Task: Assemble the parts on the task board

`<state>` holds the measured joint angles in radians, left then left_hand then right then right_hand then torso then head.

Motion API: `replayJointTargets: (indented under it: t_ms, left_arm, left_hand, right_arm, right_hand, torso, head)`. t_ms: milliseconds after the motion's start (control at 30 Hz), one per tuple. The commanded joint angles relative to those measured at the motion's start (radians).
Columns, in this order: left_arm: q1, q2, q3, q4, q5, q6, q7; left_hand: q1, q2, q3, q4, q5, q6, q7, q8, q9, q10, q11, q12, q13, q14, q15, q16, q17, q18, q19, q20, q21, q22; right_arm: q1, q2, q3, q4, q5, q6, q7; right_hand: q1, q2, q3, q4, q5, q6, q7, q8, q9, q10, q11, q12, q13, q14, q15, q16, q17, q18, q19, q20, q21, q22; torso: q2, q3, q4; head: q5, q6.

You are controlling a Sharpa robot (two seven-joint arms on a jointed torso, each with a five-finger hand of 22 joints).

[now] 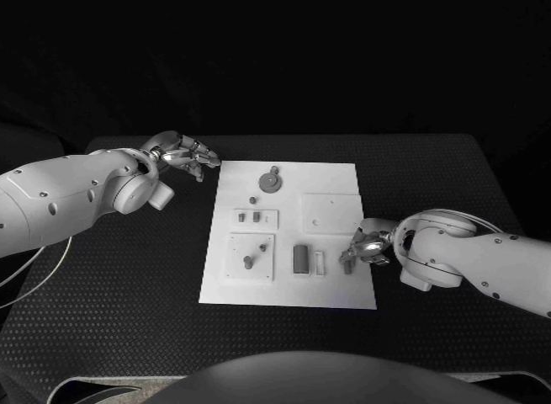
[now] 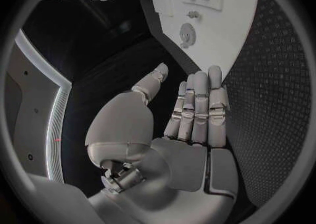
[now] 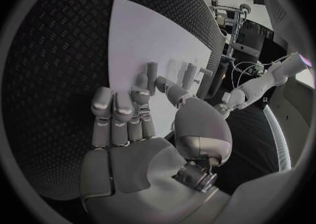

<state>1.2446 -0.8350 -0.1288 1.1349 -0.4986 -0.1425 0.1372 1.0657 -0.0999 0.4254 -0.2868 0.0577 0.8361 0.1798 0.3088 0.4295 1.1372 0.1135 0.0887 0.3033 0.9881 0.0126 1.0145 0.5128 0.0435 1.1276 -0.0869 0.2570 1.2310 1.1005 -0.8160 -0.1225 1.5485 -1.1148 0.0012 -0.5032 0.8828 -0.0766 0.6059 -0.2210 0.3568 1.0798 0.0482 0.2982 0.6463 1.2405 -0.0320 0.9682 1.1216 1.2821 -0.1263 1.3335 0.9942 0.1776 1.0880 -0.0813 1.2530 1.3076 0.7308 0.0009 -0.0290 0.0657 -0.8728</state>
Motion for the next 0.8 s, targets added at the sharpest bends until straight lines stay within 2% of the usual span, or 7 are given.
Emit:
replayJointTargets:
  t_ms: [33, 333, 800]
  left_arm:
    - [0.001, 0.001, 0.000, 0.002, -0.002, 0.010, 0.006]
    - [0.001, 0.002, 0.000, 0.002, -0.003, 0.011, 0.006]
    - [0.001, 0.003, 0.000, 0.002, -0.003, 0.012, 0.005]
  left_hand:
    - [-0.008, -0.002, 0.004, 0.000, -0.006, 0.003, 0.006, 0.007, -0.001, 0.005, 0.000, 0.001, 0.001, -0.003, -0.006, 0.000, 0.001, 0.029, -0.001, -0.005, -0.004, 0.001]
    - [-0.008, -0.002, 0.004, 0.000, -0.006, 0.003, 0.006, 0.007, -0.001, 0.005, 0.000, 0.001, 0.002, -0.003, -0.006, 0.000, 0.001, 0.029, -0.001, -0.005, -0.004, 0.001]
    - [-0.008, -0.003, 0.004, 0.000, -0.006, 0.003, 0.006, 0.007, -0.001, 0.005, 0.000, 0.001, 0.002, -0.003, -0.006, -0.001, 0.002, 0.029, -0.001, -0.005, -0.005, 0.002]
  right_arm:
    - [-0.002, -0.003, -0.003, 0.009, 0.075, -0.013, -0.014]
    - [0.007, -0.003, -0.001, 0.038, 0.128, -0.035, -0.012]
    - [0.013, 0.037, 0.000, 0.045, 0.167, -0.056, -0.005]
  right_hand:
    - [0.066, 0.061, 0.082, -0.073, 0.004, -0.022, 0.029, 0.003, -0.004, 0.009, -0.001, 0.005, -0.001, 0.008, -0.004, -0.003, 0.001, 0.084, 0.004, 0.007, 0.004, 0.009]
    - [0.063, 0.060, 0.082, -0.073, 0.004, -0.018, 0.028, 0.005, -0.003, 0.011, -0.002, 0.005, -0.002, 0.009, -0.005, -0.003, 0.001, 0.084, 0.005, 0.007, 0.005, 0.008]
    - [0.060, 0.062, 0.082, -0.073, 0.004, -0.017, 0.028, 0.005, -0.003, 0.011, -0.002, 0.005, -0.002, 0.009, -0.005, -0.003, 0.000, 0.084, 0.006, 0.007, 0.005, 0.008]
  torso:
    - [0.000, -0.0005, 0.0003]
    - [0.000, -0.0004, 0.0003]
    - [0.000, -0.0009, 0.0008]
  head:
    - [-0.001, 0.000]
    - [-0.001, 0.000]
    - [-0.002, 0.000]
